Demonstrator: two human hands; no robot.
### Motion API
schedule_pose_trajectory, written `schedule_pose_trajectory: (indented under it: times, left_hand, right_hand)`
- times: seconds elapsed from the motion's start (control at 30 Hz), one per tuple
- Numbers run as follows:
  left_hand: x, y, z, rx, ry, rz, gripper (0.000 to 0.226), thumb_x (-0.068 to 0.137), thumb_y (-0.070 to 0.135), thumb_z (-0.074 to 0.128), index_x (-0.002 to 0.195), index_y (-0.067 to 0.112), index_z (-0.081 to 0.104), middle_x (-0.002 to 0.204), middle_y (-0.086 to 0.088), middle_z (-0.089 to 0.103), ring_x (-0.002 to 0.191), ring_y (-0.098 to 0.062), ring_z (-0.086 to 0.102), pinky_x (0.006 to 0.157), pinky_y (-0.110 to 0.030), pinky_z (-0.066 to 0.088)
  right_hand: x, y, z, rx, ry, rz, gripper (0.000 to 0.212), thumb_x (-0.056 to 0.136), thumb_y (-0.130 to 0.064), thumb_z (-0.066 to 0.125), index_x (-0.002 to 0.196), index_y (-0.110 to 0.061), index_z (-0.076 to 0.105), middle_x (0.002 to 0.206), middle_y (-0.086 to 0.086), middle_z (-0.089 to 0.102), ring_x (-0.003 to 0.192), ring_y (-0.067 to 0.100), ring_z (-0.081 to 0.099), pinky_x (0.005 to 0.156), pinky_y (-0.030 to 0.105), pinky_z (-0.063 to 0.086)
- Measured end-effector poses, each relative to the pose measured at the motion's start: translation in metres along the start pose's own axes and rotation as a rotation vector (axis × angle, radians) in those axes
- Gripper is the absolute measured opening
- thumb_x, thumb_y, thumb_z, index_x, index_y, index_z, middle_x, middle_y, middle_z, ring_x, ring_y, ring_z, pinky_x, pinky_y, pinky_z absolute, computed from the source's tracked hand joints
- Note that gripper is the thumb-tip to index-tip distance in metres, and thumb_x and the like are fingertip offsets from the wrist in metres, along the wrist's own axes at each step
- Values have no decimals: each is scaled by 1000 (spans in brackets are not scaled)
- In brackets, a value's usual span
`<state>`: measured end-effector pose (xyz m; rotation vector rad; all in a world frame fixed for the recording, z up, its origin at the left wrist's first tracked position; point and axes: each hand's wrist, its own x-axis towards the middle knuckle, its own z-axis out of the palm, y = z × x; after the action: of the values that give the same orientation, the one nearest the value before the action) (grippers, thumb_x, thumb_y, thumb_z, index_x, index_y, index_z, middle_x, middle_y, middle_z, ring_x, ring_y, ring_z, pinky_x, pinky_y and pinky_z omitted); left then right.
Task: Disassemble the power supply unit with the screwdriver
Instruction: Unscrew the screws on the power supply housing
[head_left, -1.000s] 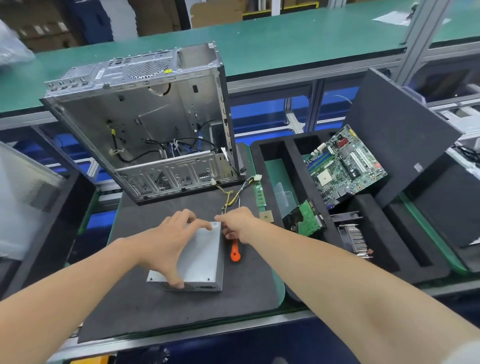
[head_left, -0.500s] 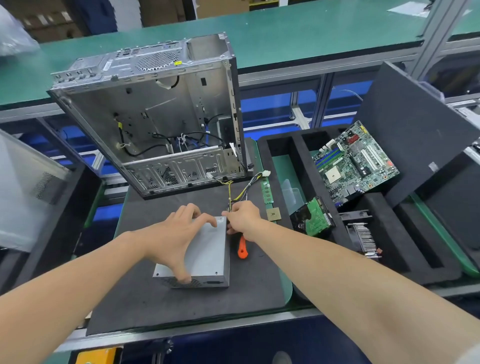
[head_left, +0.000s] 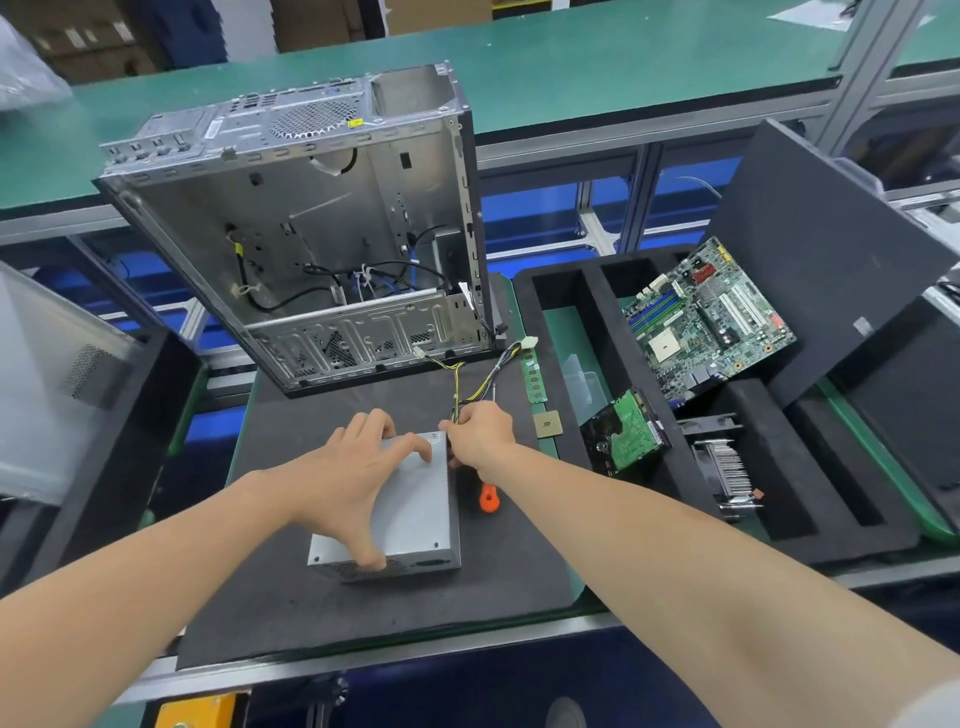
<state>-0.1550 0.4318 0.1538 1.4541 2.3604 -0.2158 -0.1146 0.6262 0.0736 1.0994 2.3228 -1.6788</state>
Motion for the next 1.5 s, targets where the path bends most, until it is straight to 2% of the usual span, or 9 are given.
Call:
schedule_pose_trajectory:
  times: [0.1,0.43,0.7,0.97,1.07,1.13,1.2,1.37,1.5]
  left_hand:
    - [2,-3,-3,-45,-30,-10,118,35,70,83,135,52,23,114,6,22,105,-21,30,88,-33,43]
    - [-4,2,2,-68,-15,-25,118,36,70,82,136,49,23,117,5,21,106,-21,25,95,-37,42]
    - [-6,5,2,25,17,-12,118,34,77,78,135,45,27,116,3,21,103,-22,26,93,-37,44]
    - [-3,2,3,9,-2,-1,113,37,74,80,132,45,26,117,4,22,107,-22,28,96,-36,42]
    - [-3,1,5,2,8,15,110,40,72,81,132,46,26,120,5,20,109,-22,27,95,-34,39]
    - [-5,2,8,-1,13,30,109,43,70,81,133,47,25,124,5,19,114,-22,26,96,-33,37]
    - [-6,1,8,-31,-5,34,111,44,70,83,135,49,23,134,7,17,123,-20,25,101,-35,38]
    - [-9,-2,8,-46,-42,22,129,41,80,83,146,56,13,143,10,17,130,-21,28,116,-44,37]
    - [-6,3,17,105,-58,24,133,44,73,78,152,53,3,150,-1,13,133,-26,24,117,-47,32]
  right_hand:
    - [2,-1,-1,82,-28,22,33,97,-19,70,68,-14,54,74,4,65,50,20,68,70,46,65]
    - [-2,-1,-8,110,-111,34,30,97,-22,71,76,-11,54,80,11,67,43,16,65,60,37,64]
    - [-3,1,-22,163,-229,10,26,98,-20,71,80,-9,56,76,16,69,61,30,73,75,47,65]
    - [-6,2,-35,-22,-396,-126,25,101,2,30,106,-7,53,103,18,66,78,36,68,70,39,59]
    - [-7,6,-42,-194,-297,-196,27,96,2,39,108,-13,59,106,19,70,72,27,72,61,32,59]
    - [-8,10,-45,-406,-134,-227,21,91,-6,56,110,-15,58,111,14,64,91,30,70,71,35,57]
    - [-10,18,-45,-598,-36,-206,40,86,-20,72,117,-12,47,119,12,54,106,34,62,75,37,47]
    - [-13,28,-43,-610,-53,-69,58,85,-23,75,122,-10,32,110,13,61,85,38,67,67,46,59]
    - [-14,25,-44,-561,-8,-83,54,93,-21,67,127,-4,29,110,15,61,102,38,65,80,45,56]
